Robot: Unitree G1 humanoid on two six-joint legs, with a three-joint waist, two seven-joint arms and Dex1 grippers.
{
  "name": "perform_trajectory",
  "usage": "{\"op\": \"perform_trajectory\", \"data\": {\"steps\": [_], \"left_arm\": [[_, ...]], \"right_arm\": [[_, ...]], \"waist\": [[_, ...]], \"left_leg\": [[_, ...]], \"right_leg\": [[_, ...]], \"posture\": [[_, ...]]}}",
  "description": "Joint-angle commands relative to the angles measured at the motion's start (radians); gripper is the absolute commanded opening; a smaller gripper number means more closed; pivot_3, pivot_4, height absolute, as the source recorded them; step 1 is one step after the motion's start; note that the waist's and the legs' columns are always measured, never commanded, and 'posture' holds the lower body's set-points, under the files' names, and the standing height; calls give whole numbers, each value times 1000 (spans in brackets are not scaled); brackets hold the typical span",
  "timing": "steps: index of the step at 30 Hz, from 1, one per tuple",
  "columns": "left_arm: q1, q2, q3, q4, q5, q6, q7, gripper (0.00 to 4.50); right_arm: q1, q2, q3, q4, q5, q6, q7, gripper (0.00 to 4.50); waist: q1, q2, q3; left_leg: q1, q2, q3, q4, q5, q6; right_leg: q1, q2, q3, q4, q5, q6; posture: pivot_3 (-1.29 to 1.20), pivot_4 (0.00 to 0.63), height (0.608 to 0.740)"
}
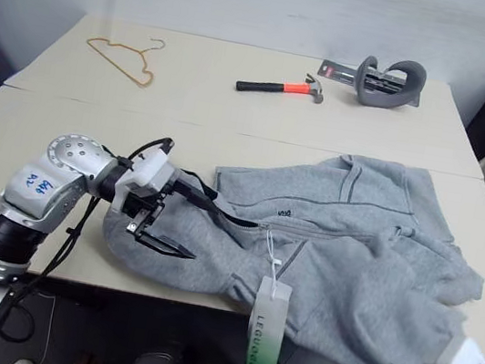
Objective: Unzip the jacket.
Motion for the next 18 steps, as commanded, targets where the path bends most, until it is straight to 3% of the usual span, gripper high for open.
{"op": "perform_trajectory", "data": {"steps": [1,8,11,15,18], "left_arm": [[-24,3,6,2,17,-33,-19,4500],[-40,-1,12,46,44,-64,-29,4500],[-45,-5,16,57,52,-76,-23,4500],[-49,-11,20,64,57,-85,-17,4500],[-56,-23,19,73,65,-90,-7,4500]], "right_arm": [[90,37,87,-35,-93,-68,-4,14],[120,33,149,-22,-172,-121,-24,14],[165,28,111,-51,-85,-97,43,622],[141,-2,13,-91,3,-123,59,1919],[73,-80,-151,-79,266,-105,62,1919]], "waist": [[-1,0,0],[-3,0,0],[-2,0,0],[2,-1,0],[-1,-2,-1]], "left_leg": [[0,0,0,0,0,0],[-1,0,0,-1,0,-1],[-1,0,0,-1,0,-1],[-1,0,0,-1,0,0],[-1,-1,0,0,-1,0]], "right_leg": [[0,0,0,0,0,0],[-2,-1,0,0,0,-1],[-2,-1,0,0,0,-1],[-2,-1,0,0,0,-1],[-1,-2,0,0,0,0]], "posture": [[0,150,740],[0,150,740],[0,150,740],[0,150,740],[0,150,740]]}}
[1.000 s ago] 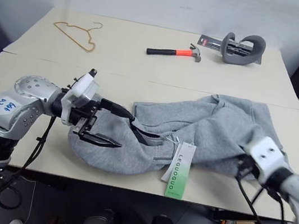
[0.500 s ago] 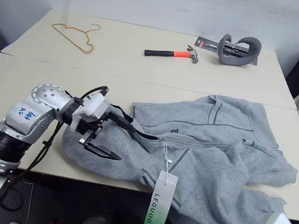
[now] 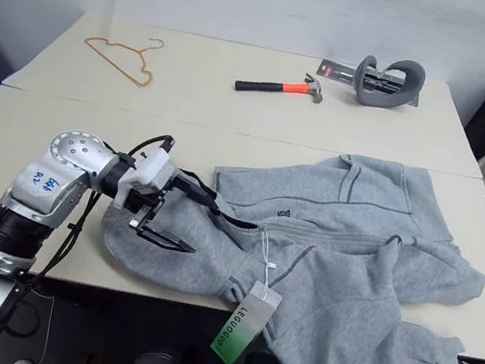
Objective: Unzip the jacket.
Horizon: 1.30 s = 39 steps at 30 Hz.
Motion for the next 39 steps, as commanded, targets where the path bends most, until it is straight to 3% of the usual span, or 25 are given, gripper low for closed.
{"op": "perform_trajectory", "data": {"steps": [1,3,5,9,13,20,23,27,35,39], "left_arm": [[-30,-11,13,1,17,-31,14,4500],[-36,-26,1,15,43,-58,24,4500],[-34,-35,-23,29,81,-98,25,4500],[-21,-29,-57,46,132,-161,-4,4500],[-5,0,-64,35,149,-178,-31,4500],[22,27,-63,32,175,-198,-27,4500],[35,33,-60,24,179,-199,-26,4500],[51,39,-55,9,174,-192,-19,4500],[52,29,-55,11,169,-185,-12,4500],[49,31,-54,19,168,-186,-19,4500]], "right_arm": [[-59,-106,-217,5,314,0,22,1919],[-135,-207,-312,75,428,19,21,1919],[-242,-325,-332,193,406,43,-1,1919],[-354,-512,-141,433,33,-46,-9,1919],[-409,-613,114,725,-357,-345,-22,1919],[-723,-670,344,1041,-531,-593,-39,1919],[-783,-686,366,1092,-497,-585,83,2505],[-952,-702,453,1198,-489,-585,126,3773],[-1239,-599,724,1276,-497,-469,244,3773],[-1266,-557,784,1284,-518,-470,252,2828]], "waist": [[0,0,0],[3,0,0],[3,-1,0],[9,-2,0],[18,-2,0],[4,1,1],[-3,1,1],[-11,1,1],[-12,1,1],[-8,2,1]], "left_leg": [[0,0,0,0,0,0],[1,0,0,-1,0,1],[1,0,-1,0,-1,1],[1,-1,0,0,-1,3],[-4,-1,1,1,-1,3],[-3,-2,4,5,1,-1],[-1,-2,4,4,2,-2],[-2,-2,3,4,2,-2],[-1,-1,3,5,2,-2],[-2,-1,3,6,2,-2]], "right_leg": [[0,0,0,0,0,0],[1,0,-1,0,0,0],[2,0,-1,-1,0,0],[2,0,0,-3,0,1],[-3,1,0,-4,0,1],[-3,-1,2,0,-1,4],[-2,0,2,1,-1,4],[-2,0,2,1,-1,4],[-2,0,2,2,-1,4],[-3,-1,2,3,-1,3]], "posture": [[0,150,740],[0,150,740],[0,150,740],[0,150,740],[0,150,740],[0,150,740],[0,150,740],[0,150,740],[0,150,740],[0,150,740]]}}
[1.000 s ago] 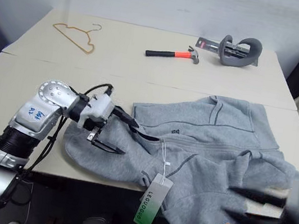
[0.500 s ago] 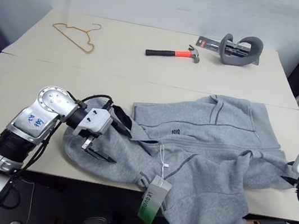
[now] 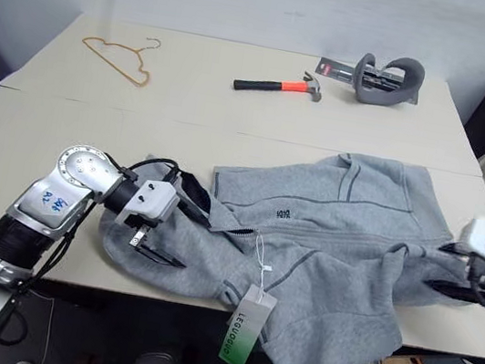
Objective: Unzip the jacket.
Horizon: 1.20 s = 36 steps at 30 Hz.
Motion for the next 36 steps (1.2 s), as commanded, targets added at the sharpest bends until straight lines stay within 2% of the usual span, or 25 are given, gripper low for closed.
{"op": "perform_trajectory", "data": {"steps": [1,8,11,15,19,23,27,30,31,33,36], "left_arm": [[-4,12,15,-14,-19,4,-24,4500],[10,50,21,4,-17,-10,-71,2337],[27,85,23,11,-14,-22,-98,1398],[67,178,26,41,9,-62,-128,104],[92,287,23,175,90,-199,-106,30],[76,320,27,271,103,-283,-91,30],[73,298,33,261,72,-260,-87,30],[94,279,41,187,24,-177,-94,30],[99,278,44,171,14,-159,-99,9],[106,282,52,155,3,-133,-103,714],[125,311,76,130,-28,-101,-129,1632]], "right_arm": [[-6,6,0,2,0,3,17,2519],[85,-8,-80,-25,27,1,26,34],[144,-10,-130,-52,37,0,27,0],[273,2,-233,-179,59,11,39,0],[482,61,-361,-431,93,72,55,0],[680,156,-434,-700,153,159,54,0],[723,233,-396,-763,108,144,-41,0],[720,258,-376,-762,71,163,-107,0],[720,259,-376,-763,68,168,-116,257],[719,260,-391,-770,68,164,-125,754],[747,251,-458,-805,96,183,-97,1805]], "waist": [[1,1,0],[-1,2,0],[-4,3,0],[-6,3,0],[-6,3,0],[-3,3,0],[-6,3,-1],[-3,3,-1],[-3,3,-1],[-3,3,-1],[-1,3,-1]], "left_leg": [[0,0,0,0,0,0],[-1,0,0,1,0,1],[0,0,0,1,0,1],[1,1,0,0,-1,0],[2,1,0,-3,-1,1],[3,2,-1,-5,-2,2],[3,1,-1,-5,-2,3],[3,1,-1,-5,-2,3],[3,1,-1,-5,-2,3],[3,1,-1,-5,-2,3],[3,1,-1,-5,-3,3]], "right_leg": [[0,0,0,0,0,0],[0,0,0,1,0,0],[0,0,0,1,0,0],[0,1,0,1,0,0],[0,1,0,1,0,-1],[0,1,0,1,-1,-1],[1,0,0,1,-1,-1],[1,0,-1,1,-1,-1],[1,0,-1,1,-1,-2],[1,0,0,1,-1,-2],[1,0,-1,1,-1,-1]], "posture": [[0,150,740],[0,150,740],[0,150,740],[0,150,740],[0,150,740],[0,150,740],[0,150,740],[0,150,740],[0,150,740],[0,150,740],[0,150,740]]}}
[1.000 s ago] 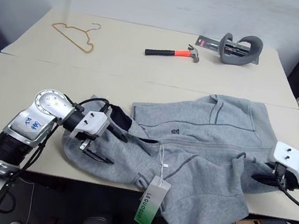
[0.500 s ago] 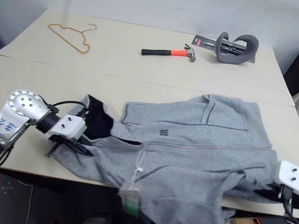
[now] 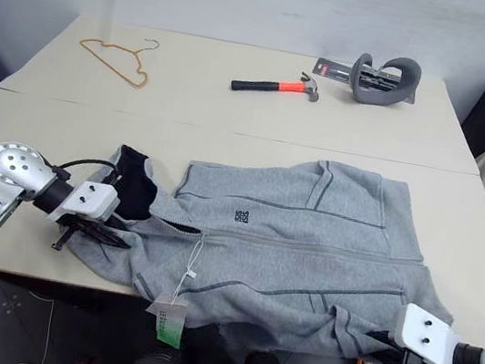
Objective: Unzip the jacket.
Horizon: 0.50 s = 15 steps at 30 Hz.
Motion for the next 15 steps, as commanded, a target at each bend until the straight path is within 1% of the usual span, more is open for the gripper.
{"op": "perform_trajectory", "data": {"steps": [1,3,5,6,7,9,11,12,13,15], "left_arm": [[20,42,46,-42,-51,47,-78,1849],[24,62,67,-63,-80,87,-85,2348],[21,86,92,-100,-122,155,-83,2939],[10,103,111,-135,-175,228,-94,3209],[-21,118,129,-172,-261,328,-104,3507],[-86,127,150,-223,-381,478,-113,3507],[-155,109,151,-249,-442,565,-112,3507],[-179,100,147,-259,-459,593,-108,3507],[-192,91,140,-268,-469,606,-105,3507],[-203,77,125,-281,-475,619,-101,3507]], "right_arm": [[17,-3,-105,-65,38,24,21,2110],[15,-3,-145,-95,63,57,25,2632],[9,-5,-203,-140,120,118,35,3269],[-6,-11,-247,-170,199,192,40,3582],[-32,-25,-294,-198,321,283,39,3613],[-83,-47,-342,-229,512,412,27,3613],[-155,-74,-317,-241,700,516,-49,3613],[-190,-89,-292,-245,790,563,-101,3613],[-231,-101,-239,-252,878,599,-170,3613],[-327,-110,-103,-260,1002,647,-318,3613]], "waist": [[0,0,0],[-2,0,0],[-1,-1,0],[-1,-1,0],[-1,-1,0],[0,-1,0],[1,-3,1],[1,-3,1],[0,-3,1],[-1,-3,1]], "left_leg": [[0,0,0,0,0,0],[0,0,0,0,0,0],[0,0,-1,0,0,0],[0,0,-1,0,0,0],[0,0,-1,0,0,0],[-1,0,-2,1,0,0],[-1,0,-3,2,0,1],[-1,0,-4,2,0,1],[0,0,-4,2,-1,1],[1,0,-4,1,-1,1]], "right_leg": [[0,0,0,0,0,0],[0,0,0,0,0,0],[0,0,0,0,0,0],[0,0,0,0,0,0],[0,0,-1,0,0,0],[1,0,-1,0,0,0],[2,0,-2,0,0,0],[3,-1,-3,-1,0,0],[4,-1,-4,-2,0,0],[5,-1,-3,-3,0,0]], "posture": [[0,150,740],[0,150,740],[0,150,740],[0,150,740],[0,150,740],[0,150,740],[0,150,740],[0,150,740],[0,150,740],[0,150,740]]}}
